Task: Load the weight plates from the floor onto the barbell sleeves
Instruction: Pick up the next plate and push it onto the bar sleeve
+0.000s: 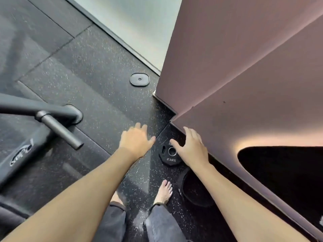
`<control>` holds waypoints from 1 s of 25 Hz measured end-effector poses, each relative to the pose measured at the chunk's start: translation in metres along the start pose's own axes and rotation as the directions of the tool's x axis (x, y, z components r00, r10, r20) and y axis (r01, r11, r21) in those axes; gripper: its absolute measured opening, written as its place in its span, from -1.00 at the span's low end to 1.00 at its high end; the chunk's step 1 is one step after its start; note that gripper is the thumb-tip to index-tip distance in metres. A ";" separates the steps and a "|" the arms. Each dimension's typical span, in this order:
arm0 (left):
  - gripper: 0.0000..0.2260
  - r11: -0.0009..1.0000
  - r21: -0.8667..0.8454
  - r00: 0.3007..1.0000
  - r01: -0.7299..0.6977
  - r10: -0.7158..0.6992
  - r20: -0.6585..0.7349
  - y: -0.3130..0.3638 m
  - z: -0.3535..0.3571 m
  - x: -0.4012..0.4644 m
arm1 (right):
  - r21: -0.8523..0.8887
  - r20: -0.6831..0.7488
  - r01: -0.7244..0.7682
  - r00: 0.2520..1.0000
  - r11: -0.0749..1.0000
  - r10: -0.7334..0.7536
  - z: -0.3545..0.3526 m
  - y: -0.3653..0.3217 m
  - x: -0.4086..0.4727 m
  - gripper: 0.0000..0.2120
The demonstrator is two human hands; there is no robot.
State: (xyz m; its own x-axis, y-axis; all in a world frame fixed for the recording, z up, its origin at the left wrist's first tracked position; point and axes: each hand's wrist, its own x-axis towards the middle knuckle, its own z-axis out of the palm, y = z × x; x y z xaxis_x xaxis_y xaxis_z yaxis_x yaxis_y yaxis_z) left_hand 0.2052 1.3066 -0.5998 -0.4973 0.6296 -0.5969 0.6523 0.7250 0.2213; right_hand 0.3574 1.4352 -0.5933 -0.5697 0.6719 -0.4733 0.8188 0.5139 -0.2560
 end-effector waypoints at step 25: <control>-0.19 0.982 -0.083 0.983 0.170 -0.175 -0.056 0.071 0.445 0.292 | -0.061 0.043 -0.434 0.899 0.899 0.436 0.406 0.234 0.233 -0.11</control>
State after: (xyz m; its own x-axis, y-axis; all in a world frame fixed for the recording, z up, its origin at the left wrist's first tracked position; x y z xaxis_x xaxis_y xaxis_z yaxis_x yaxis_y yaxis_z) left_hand 0.3610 1.4182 -1.1019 -0.6347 0.5078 -0.5825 0.5084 0.8421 0.1801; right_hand 0.4451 1.4949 -1.1056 -0.1518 0.8054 -0.5729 0.9788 0.2032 0.0264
